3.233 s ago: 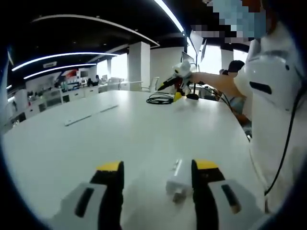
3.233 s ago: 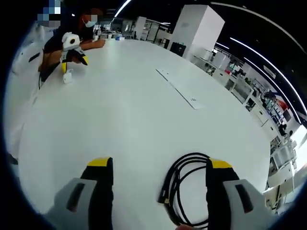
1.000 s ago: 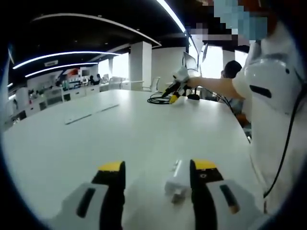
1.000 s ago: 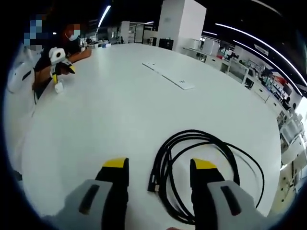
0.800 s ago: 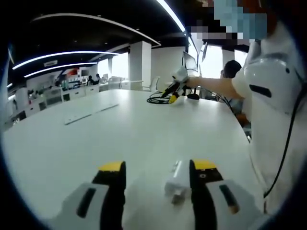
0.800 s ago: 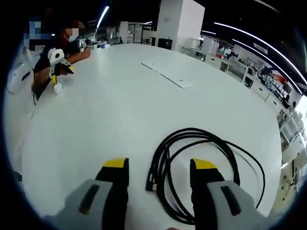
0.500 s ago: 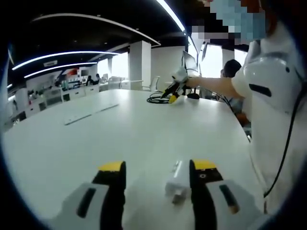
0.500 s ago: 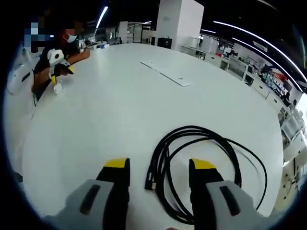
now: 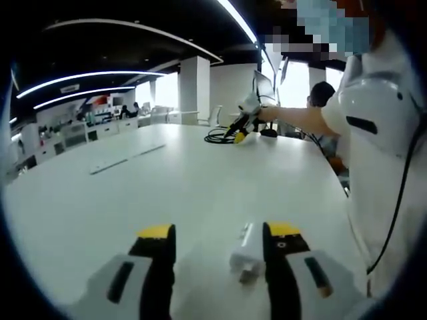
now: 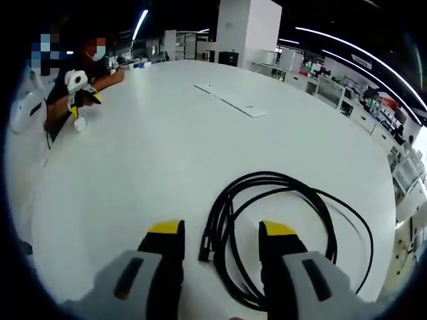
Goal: Plug the desk Type‑C cable into the charger adapter.
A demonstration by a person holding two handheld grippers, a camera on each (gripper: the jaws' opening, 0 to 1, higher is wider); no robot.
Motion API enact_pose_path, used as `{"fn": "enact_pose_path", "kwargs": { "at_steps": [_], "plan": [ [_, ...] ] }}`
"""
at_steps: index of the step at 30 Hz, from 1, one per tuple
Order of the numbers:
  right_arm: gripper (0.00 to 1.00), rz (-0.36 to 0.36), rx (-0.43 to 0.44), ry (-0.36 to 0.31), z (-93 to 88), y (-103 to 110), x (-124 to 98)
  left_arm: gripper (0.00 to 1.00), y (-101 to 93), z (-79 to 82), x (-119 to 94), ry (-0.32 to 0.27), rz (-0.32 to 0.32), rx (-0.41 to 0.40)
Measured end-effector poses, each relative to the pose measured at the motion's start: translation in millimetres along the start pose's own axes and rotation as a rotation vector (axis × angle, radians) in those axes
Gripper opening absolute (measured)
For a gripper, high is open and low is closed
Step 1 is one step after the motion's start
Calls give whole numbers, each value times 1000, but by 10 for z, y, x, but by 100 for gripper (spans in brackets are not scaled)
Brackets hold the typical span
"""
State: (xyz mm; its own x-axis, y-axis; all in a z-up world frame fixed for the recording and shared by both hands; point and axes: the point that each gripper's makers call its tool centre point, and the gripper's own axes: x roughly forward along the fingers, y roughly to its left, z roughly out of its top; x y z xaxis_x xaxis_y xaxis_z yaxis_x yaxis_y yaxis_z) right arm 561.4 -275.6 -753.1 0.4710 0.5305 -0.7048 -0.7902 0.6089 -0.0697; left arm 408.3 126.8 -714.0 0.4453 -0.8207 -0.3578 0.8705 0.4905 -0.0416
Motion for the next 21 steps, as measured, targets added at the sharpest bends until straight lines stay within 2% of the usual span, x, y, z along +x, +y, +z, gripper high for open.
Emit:
{"fn": "enact_pose_path", "kwargs": {
  "at_steps": [8, 13, 21],
  "plan": [
    [43, 4, 18, 0, -41, -15, 1, 52, 1, -3, -1, -1, 1, -1],
    [36, 13, 26, 0, -44, -24, 8, 52, 9, -3, -4, -2, 1, -3],
    [36, 13, 33, 6, -56, -45, 15, 52, 20, -2, -3, -1, 2, -3]
  ]
}}
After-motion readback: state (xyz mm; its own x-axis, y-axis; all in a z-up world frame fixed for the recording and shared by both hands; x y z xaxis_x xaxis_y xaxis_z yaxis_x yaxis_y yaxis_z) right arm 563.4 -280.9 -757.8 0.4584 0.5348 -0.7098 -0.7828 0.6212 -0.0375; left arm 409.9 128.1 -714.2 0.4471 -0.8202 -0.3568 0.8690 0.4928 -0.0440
